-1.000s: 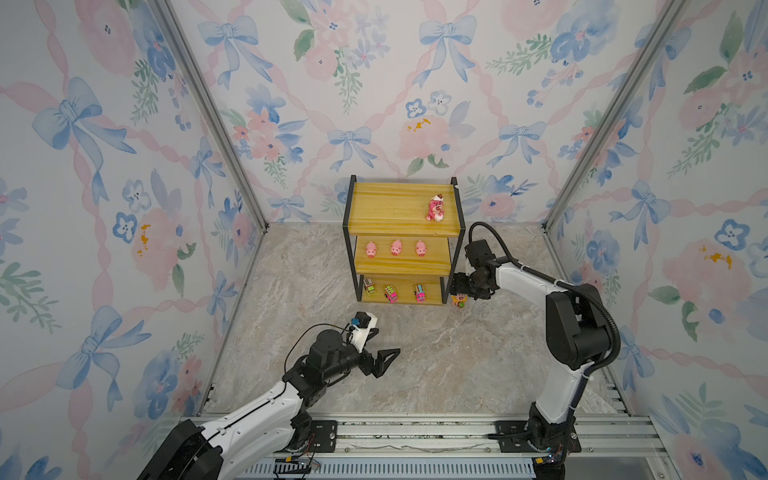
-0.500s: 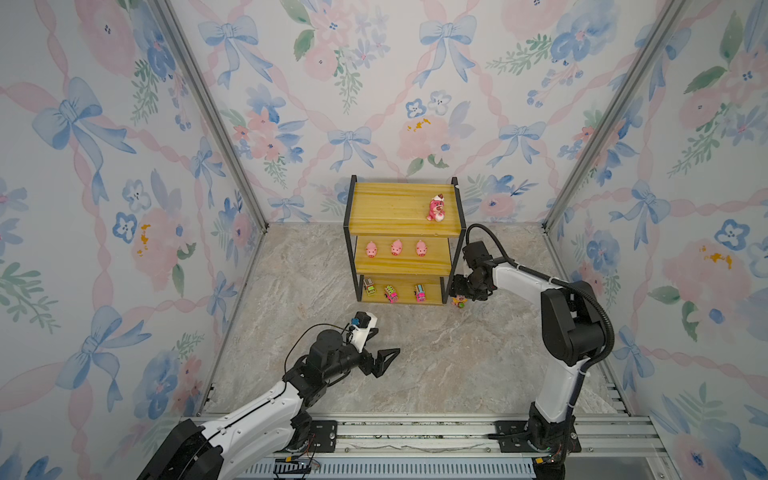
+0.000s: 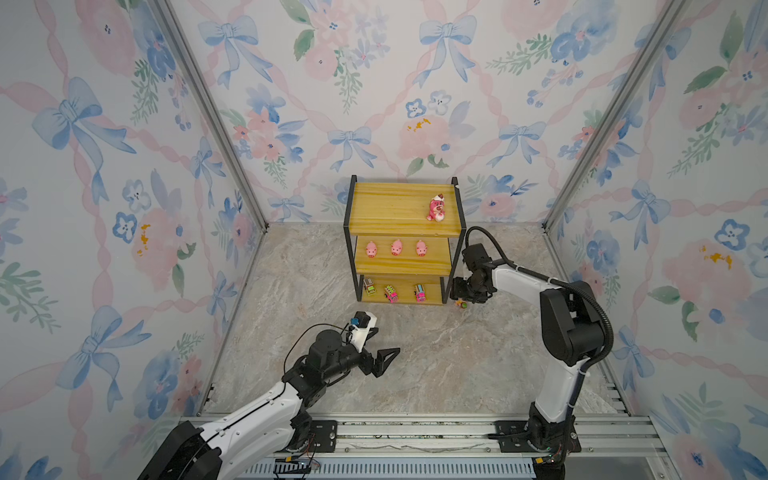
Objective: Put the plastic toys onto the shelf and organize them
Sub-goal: 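Lower the right gripper onto the sunflower figure and close on it, then lift the sunflower figure with the right gripper up above the top shelf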
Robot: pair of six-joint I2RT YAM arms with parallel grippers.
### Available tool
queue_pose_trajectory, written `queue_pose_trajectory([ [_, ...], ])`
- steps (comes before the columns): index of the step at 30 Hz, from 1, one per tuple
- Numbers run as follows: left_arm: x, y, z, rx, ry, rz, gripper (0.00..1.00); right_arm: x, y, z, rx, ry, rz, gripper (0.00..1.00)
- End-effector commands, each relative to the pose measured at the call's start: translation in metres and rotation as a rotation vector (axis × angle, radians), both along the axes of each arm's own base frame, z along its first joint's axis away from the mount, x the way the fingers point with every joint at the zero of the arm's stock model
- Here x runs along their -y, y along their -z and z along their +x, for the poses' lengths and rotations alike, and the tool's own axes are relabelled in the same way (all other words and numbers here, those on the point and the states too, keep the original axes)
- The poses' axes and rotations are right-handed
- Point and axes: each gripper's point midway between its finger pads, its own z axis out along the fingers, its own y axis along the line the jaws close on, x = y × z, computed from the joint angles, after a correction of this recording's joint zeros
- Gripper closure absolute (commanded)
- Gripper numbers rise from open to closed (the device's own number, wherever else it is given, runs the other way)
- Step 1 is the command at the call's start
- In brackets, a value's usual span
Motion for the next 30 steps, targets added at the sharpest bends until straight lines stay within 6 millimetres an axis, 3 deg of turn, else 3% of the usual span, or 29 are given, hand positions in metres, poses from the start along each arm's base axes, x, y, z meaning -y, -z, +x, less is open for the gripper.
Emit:
queue_pose_trajectory([
  [1,-0.004,-0.001,0.002,0.005,-0.018,-0.005,0.02,-0.003,-0.005,-0.003,0.002,-0.005,0.005,0.44],
  [10,-0.002,-0.003,0.002,0.000,-0.015,-0.009,0.02,0.005,-0.024,-0.008,0.042,0.007,0.015,0.59],
  [16,-0.002,-0.004,0.002,0.002,-0.012,-0.009,0.02,0.012,-0.068,-0.015,0.105,-0.005,0.006,0.61],
  [18,-0.002,-0.003,0.003,0.001,-0.013,-0.008,0.02,0.017,-0.092,-0.017,0.140,-0.005,-0.007,0.61],
  [30,0.001,-0.002,0.003,-0.003,-0.002,0.003,0.02,0.033,-0.291,-0.048,0.492,-0.030,-0.006,0.63],
])
